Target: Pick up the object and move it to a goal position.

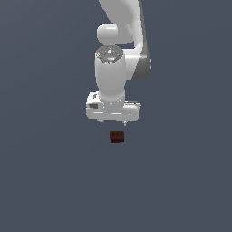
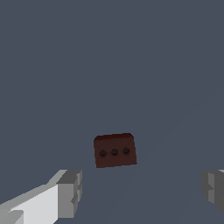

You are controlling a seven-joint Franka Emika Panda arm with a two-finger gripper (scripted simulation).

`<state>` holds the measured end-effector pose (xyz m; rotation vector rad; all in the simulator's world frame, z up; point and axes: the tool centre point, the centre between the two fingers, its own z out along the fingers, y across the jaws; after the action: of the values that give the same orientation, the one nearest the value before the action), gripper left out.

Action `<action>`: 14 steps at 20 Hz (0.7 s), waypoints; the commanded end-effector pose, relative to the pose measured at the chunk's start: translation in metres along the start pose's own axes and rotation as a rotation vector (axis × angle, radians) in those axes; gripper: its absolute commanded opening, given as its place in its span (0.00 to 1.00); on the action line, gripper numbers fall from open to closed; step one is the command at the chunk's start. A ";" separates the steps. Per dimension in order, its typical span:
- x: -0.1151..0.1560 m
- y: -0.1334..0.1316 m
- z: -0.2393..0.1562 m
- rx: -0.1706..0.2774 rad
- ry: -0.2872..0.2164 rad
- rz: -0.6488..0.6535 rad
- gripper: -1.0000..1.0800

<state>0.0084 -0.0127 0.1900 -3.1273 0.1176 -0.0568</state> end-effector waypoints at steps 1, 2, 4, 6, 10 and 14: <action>0.000 0.000 0.000 0.000 0.000 0.000 0.96; 0.000 0.000 0.000 0.000 0.000 0.000 0.96; 0.000 0.004 0.000 -0.003 0.000 0.001 0.96; 0.000 0.011 0.000 -0.008 0.001 0.001 0.96; -0.001 0.025 0.000 -0.018 0.001 -0.001 0.96; -0.001 0.026 0.000 -0.019 0.002 -0.003 0.96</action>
<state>0.0058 -0.0393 0.1897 -3.1462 0.1175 -0.0585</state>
